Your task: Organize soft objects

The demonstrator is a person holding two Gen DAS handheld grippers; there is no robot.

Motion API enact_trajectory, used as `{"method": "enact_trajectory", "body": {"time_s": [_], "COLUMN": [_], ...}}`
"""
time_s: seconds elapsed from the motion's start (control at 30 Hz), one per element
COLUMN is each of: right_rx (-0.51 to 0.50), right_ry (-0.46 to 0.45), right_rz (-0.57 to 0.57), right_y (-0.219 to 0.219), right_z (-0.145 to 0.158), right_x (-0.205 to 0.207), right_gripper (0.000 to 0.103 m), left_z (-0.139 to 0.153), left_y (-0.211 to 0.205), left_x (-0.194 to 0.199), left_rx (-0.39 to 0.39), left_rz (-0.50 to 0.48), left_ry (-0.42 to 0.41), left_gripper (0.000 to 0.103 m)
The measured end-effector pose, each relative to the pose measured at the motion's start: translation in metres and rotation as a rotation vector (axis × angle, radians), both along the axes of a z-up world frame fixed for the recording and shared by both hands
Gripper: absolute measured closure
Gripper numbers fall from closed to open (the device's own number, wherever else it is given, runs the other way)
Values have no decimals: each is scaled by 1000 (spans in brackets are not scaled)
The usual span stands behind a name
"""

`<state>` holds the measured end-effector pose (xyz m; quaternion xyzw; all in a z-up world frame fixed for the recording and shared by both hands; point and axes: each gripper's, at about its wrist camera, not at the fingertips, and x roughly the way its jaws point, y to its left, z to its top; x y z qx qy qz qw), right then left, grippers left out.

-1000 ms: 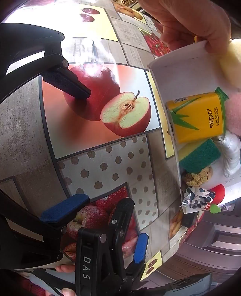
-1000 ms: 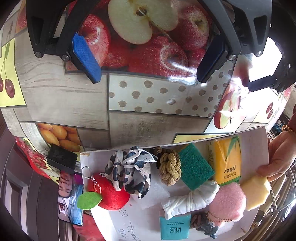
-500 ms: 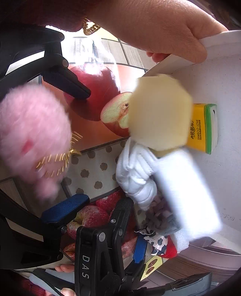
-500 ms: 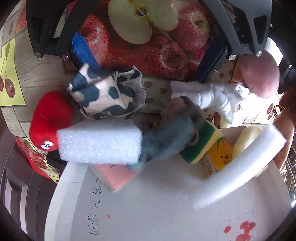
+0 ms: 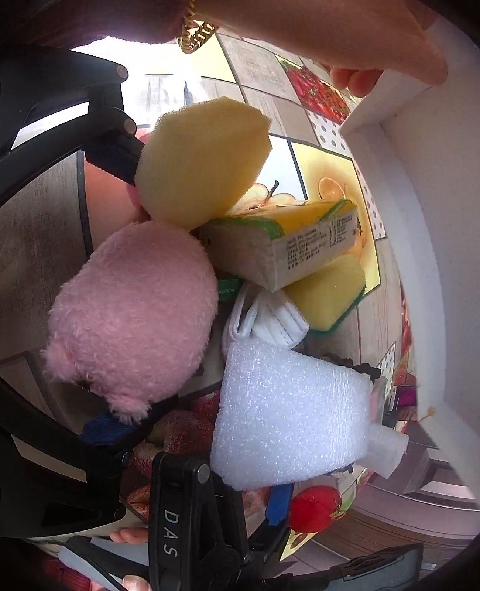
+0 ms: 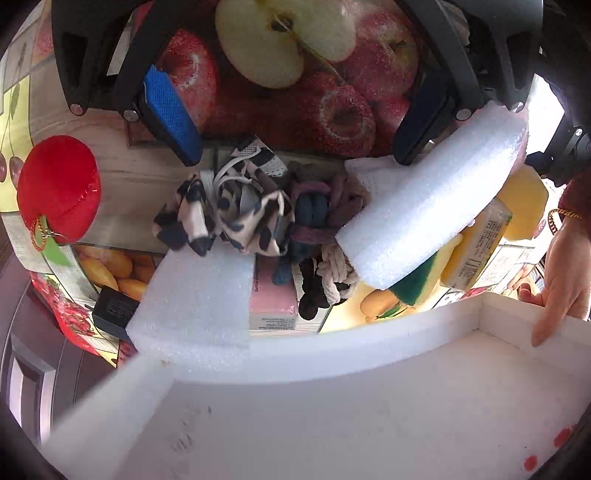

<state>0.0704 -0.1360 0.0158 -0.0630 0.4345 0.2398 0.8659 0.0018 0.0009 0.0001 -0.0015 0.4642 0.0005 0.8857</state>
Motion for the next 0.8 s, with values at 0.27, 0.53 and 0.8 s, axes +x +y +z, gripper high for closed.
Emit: {"method": "enact_trajectory", "body": {"time_s": [0.27,0.53,0.8], "right_rx": [-1,-1,-1], "right_ry": [-6,-15,-4], "right_rz": [1,1,2], "right_y": [2,3,8], "right_z": [0,1,0], "right_x": [-2,-3,-5], "right_gripper": [0,0,0], "left_z": [0,0,0], "left_y": [0,0,0], "left_x": [0,0,0], "left_rx": [0,0,0], "left_rz": [0,0,0], "left_ry": [0,0,0], "left_gripper": [0,0,0]}}
